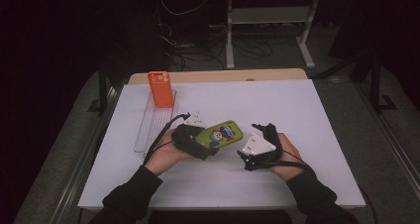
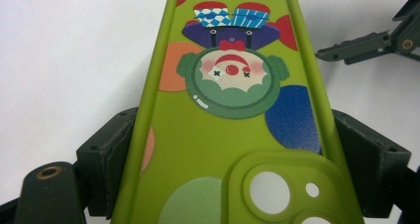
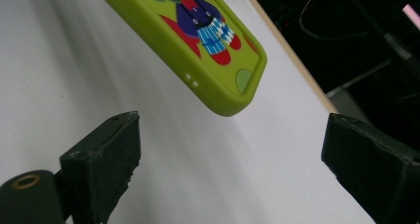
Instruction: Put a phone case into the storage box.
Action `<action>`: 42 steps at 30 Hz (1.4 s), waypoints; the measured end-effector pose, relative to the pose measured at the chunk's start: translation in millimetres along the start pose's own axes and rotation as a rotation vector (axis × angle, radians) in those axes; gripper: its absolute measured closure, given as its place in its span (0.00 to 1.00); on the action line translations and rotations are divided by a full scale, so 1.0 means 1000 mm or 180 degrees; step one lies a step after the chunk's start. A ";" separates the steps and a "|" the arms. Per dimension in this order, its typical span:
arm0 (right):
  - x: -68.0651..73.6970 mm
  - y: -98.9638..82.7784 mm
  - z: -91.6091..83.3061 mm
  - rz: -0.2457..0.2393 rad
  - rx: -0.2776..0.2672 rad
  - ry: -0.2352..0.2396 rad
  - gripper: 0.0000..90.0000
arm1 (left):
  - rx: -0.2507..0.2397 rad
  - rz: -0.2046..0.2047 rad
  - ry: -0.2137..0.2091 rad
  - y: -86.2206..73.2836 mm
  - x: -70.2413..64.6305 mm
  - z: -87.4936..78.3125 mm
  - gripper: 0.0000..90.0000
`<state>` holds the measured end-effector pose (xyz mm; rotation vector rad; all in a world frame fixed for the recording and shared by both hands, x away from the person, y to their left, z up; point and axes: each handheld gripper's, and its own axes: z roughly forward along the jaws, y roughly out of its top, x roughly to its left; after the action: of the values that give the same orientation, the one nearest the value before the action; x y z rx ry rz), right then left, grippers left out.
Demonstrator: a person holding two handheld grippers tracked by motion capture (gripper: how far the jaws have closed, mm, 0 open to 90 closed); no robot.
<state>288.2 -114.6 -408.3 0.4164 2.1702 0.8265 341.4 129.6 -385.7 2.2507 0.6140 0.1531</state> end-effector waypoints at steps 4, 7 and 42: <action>0.008 0.003 -0.001 -0.0247 -0.0020 -0.0165 0.09 | 0.0044 0.0051 -0.0002 0.000 0.001 -0.001 0.17; 0.012 0.005 -0.001 -0.0409 -0.0040 -0.0261 0.09 | 0.0030 0.0011 -0.0017 0.000 0.001 -0.001 0.17; 0.045 0.013 0.015 -0.2014 -0.0103 -0.1094 0.21 | 0.0019 0.0051 -0.0088 0.004 -0.009 0.004 0.17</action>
<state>270.0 -75.3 -431.7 -0.1438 1.7994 0.3961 336.1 120.4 -384.2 2.2601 0.5826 0.1279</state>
